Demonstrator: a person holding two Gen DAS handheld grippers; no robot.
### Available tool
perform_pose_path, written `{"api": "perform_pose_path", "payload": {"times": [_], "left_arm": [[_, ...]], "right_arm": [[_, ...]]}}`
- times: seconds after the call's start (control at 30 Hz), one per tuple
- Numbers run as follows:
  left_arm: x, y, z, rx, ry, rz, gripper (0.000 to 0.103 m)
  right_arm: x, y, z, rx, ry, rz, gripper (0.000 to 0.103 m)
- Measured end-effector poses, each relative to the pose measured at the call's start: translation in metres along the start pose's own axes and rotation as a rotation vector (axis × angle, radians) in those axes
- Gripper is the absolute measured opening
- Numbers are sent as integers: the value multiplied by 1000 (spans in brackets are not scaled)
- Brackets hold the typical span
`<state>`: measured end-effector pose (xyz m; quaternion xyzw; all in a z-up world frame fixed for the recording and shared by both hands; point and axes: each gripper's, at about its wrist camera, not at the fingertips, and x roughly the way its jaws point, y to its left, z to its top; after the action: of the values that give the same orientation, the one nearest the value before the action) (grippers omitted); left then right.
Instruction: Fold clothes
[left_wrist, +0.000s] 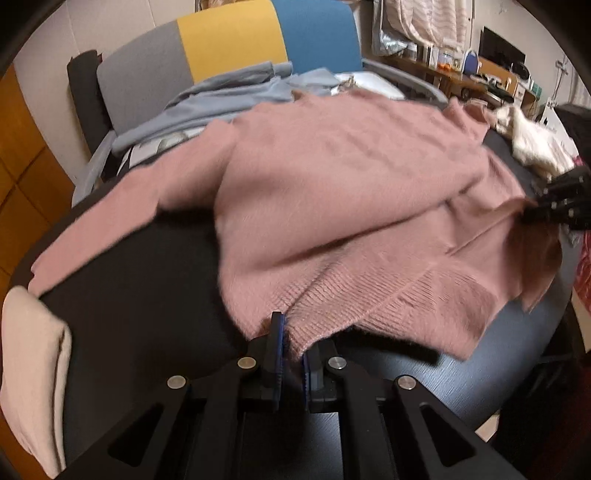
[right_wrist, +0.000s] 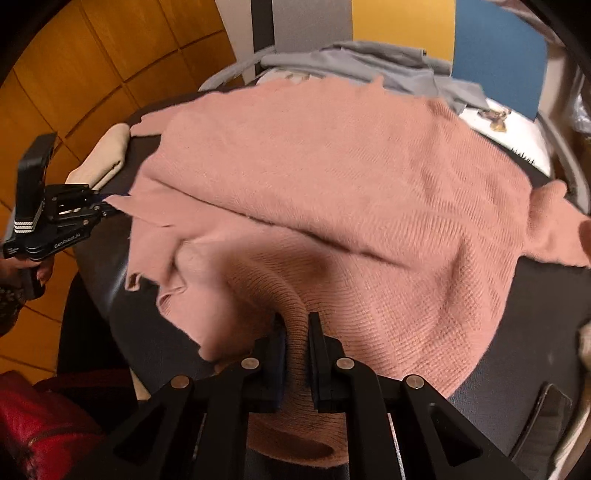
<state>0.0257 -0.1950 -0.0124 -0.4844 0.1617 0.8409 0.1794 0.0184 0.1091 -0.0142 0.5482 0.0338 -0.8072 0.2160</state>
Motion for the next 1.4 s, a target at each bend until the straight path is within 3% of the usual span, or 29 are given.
{"api": "perform_pose_path", "payload": {"times": [0.07, 0.17, 0.23, 0.3, 0.4, 0.5, 0.63, 0.77, 0.93, 0.97, 1.0, 1.07, 1.1, 1.2, 1.4], "left_arm": [[11, 7, -15, -25, 35, -10, 7], [5, 15, -23, -80, -12, -92, 10], [-6, 20, -28, -103, -45, -173, 12], [-23, 24, -34, -109, -83, -250, 12], [-40, 23, -41, -121, -97, -357, 16], [-40, 6, -40, -132, -74, -461, 20], [-11, -18, -30, -192, -7, -483, 23], [14, -32, -28, -322, 16, -543, 29], [16, -48, -21, -269, -45, -430, 27], [17, -51, -19, -265, -44, -400, 20], [17, -51, -18, -260, -34, -375, 3], [14, -47, -17, -240, -10, -337, 2], [10, -43, -19, -226, 2, -318, 2], [0, -26, -29, -171, 37, -208, 2], [-30, 33, -49, -164, 50, -32, 0]], "right_arm": [[12, -2, -17, 14, 34, 6, 11], [16, -6, -30, 35, 25, 53, 22], [3, -6, -31, 15, 10, 46, 44], [-20, -5, -31, -17, -58, 9, 53], [-53, -4, -35, -57, -143, 24, 53], [-53, 13, -40, -129, -116, 82, 52], [-12, 56, -31, -197, -46, 36, 52], [5, 54, -38, -163, -9, 19, 52], [13, 55, -44, -184, 40, -21, 52], [18, 57, -45, -195, 42, -39, 52], [24, 59, -47, -208, 42, -59, 52], [24, 61, -47, -237, 33, -102, 29], [22, 61, -46, -246, 30, -128, 7], [18, 51, -44, -202, 42, -115, 8], [9, 48, -46, -206, 35, -99, 8]]}}
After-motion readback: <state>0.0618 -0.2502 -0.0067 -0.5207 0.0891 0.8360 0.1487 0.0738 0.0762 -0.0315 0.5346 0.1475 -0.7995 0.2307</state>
